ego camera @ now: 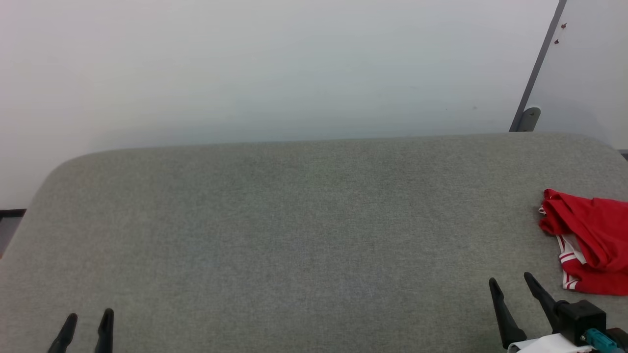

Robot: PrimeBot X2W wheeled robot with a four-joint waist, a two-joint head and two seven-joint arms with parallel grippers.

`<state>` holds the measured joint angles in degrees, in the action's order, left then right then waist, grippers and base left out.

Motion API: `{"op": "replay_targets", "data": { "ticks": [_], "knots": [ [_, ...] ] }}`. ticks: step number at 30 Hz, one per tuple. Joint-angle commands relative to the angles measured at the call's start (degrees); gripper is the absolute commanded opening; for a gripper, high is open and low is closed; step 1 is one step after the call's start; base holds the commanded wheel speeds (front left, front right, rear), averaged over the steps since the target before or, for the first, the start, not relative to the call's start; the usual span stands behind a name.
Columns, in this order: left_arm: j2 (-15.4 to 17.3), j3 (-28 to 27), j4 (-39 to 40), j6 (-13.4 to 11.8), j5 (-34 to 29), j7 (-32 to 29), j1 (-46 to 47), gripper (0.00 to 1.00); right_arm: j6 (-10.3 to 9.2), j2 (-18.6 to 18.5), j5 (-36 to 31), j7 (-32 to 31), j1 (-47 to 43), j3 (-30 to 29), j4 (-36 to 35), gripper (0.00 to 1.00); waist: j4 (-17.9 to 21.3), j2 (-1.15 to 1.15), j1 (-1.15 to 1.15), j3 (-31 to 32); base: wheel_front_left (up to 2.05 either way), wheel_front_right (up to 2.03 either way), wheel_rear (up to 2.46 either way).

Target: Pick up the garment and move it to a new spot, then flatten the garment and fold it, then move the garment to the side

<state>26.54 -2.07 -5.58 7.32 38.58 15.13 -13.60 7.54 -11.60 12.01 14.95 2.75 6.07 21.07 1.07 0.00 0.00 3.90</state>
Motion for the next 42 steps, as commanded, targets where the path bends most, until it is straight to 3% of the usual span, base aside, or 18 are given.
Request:
{"op": "replay_targets", "data": {
  "ticks": [1,5,11,42],
  "knots": [
    [0.0,0.2,-0.1,0.0,0.2,0.0,0.1,0.00,0.00,0.1,0.0,0.0,0.0,0.0,0.1,0.00,0.0,0.00,0.00,0.0,0.00,0.00,0.00],
    [-2.4,1.0,-1.8,0.0,0.4,-0.1,-0.5,0.00,0.00,0.8,0.4,-0.4,-0.9,0.0,1.9,0.00,0.0,0.00,0.00,-0.1,0.00,0.00,0.00],
    [-4.3,0.7,-2.5,0.0,4.6,-1.7,1.0,0.00,0.00,1.5,6.7,-2.3,-0.5,-1.2,1.5,0.00,-0.1,0.00,0.00,-0.2,0.00,0.00,0.00],
    [-11.3,-1.3,-4.8,0.1,22.9,-9.1,8.3,0.00,-0.03,4.1,34.1,-9.3,1.1,-5.4,-1.9,0.00,-0.3,0.00,0.00,-1.2,0.00,0.00,0.00]
  ]
}}
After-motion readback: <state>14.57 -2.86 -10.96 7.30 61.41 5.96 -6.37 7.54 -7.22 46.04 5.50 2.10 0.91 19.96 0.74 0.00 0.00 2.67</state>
